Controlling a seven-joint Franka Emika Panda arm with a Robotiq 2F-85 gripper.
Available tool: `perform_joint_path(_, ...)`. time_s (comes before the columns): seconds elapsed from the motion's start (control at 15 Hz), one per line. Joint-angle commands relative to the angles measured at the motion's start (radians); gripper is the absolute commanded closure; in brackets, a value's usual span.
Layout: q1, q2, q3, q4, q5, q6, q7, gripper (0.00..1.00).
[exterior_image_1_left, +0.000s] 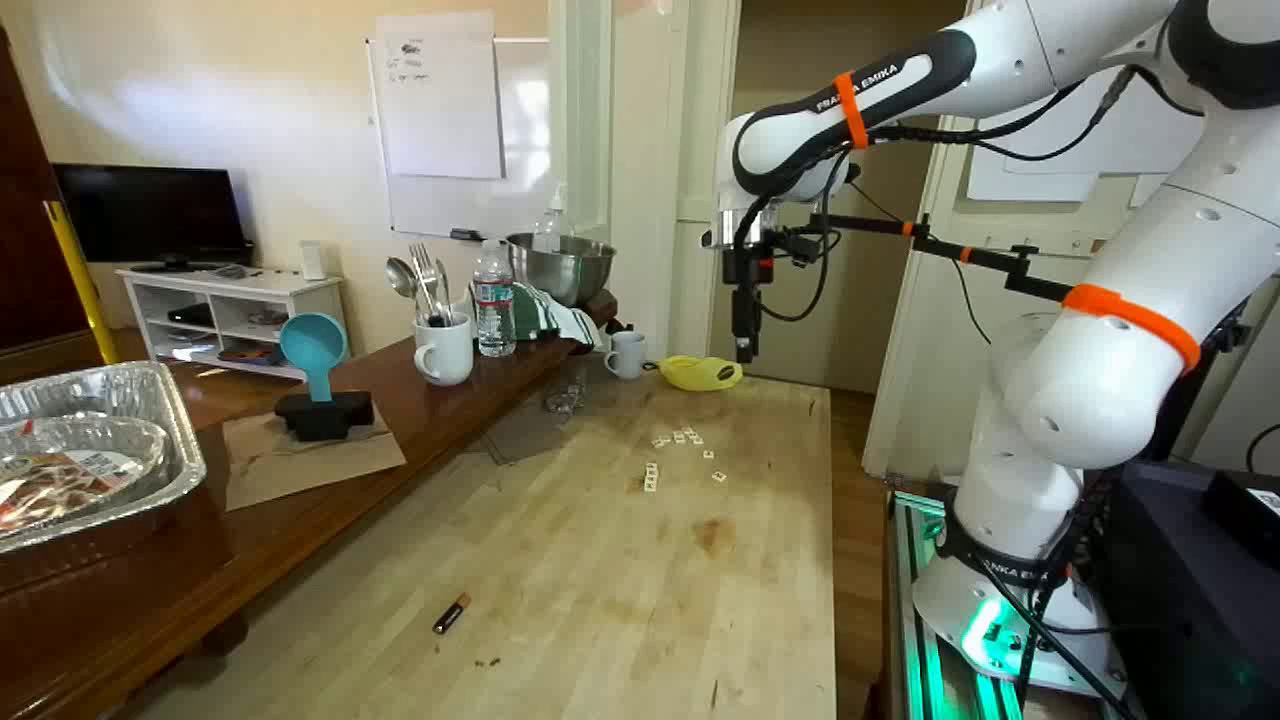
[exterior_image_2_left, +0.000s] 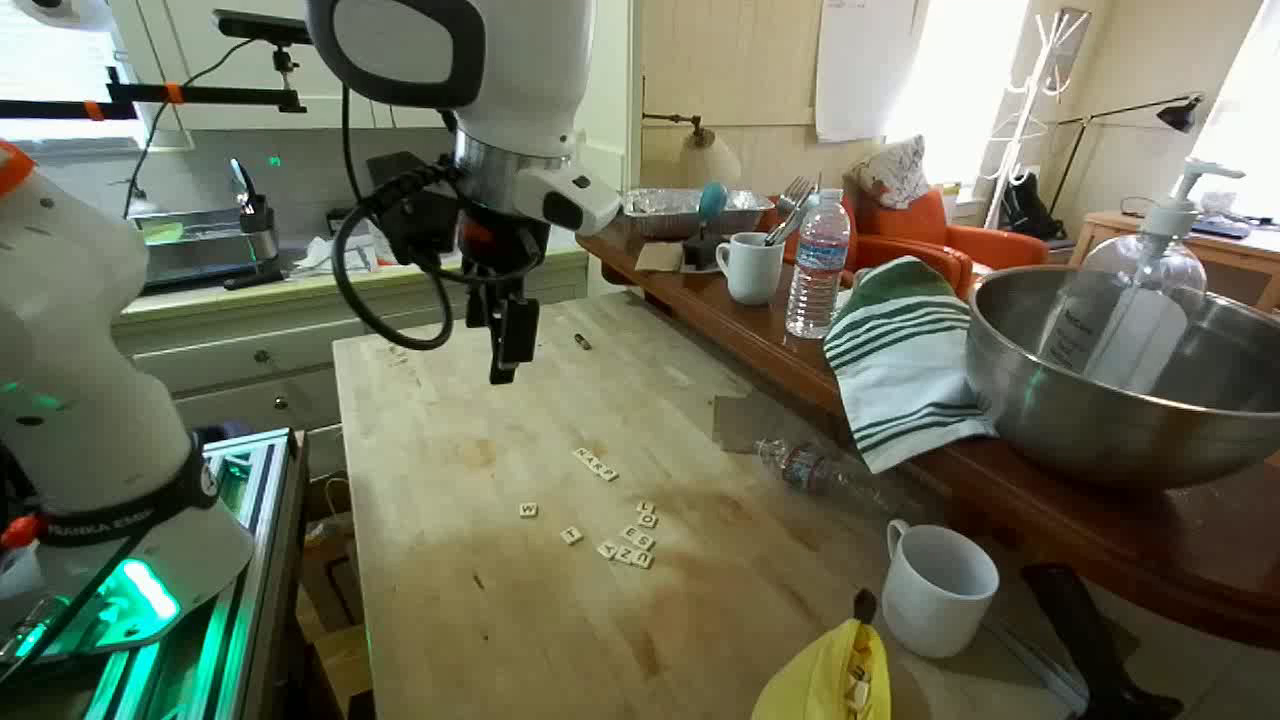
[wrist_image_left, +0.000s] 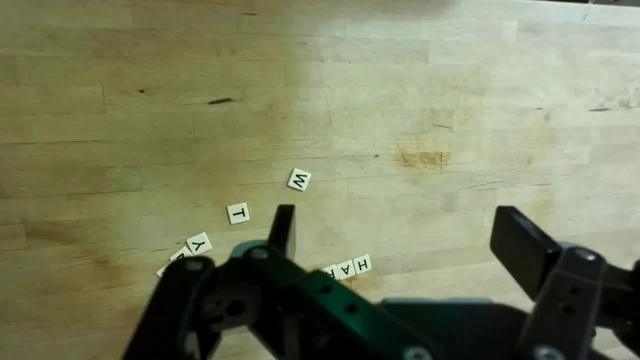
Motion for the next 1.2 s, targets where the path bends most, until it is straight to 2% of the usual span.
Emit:
perform_joint_path(0.0,-0.026,0.004,0.025,0.001,0.01,-0.001,-0.009,0.0)
perform_joint_path(0.47,-0.012,0.022,0.029,-0.005,0.014,0.01,-0.027,0.0)
perform_joint_path(0.67,0.003,0.049,0.069,-0.039,-0.003,0.104,-0.023,0.0)
perform_joint_path(0.87,0.01,0.082,0.117,-0.082,-0.037,0.266,-0.024,0.0)
perform_joint_path(1.13,0.013,0.137,0.143,-0.123,-0.052,0.458,-0.047,0.0)
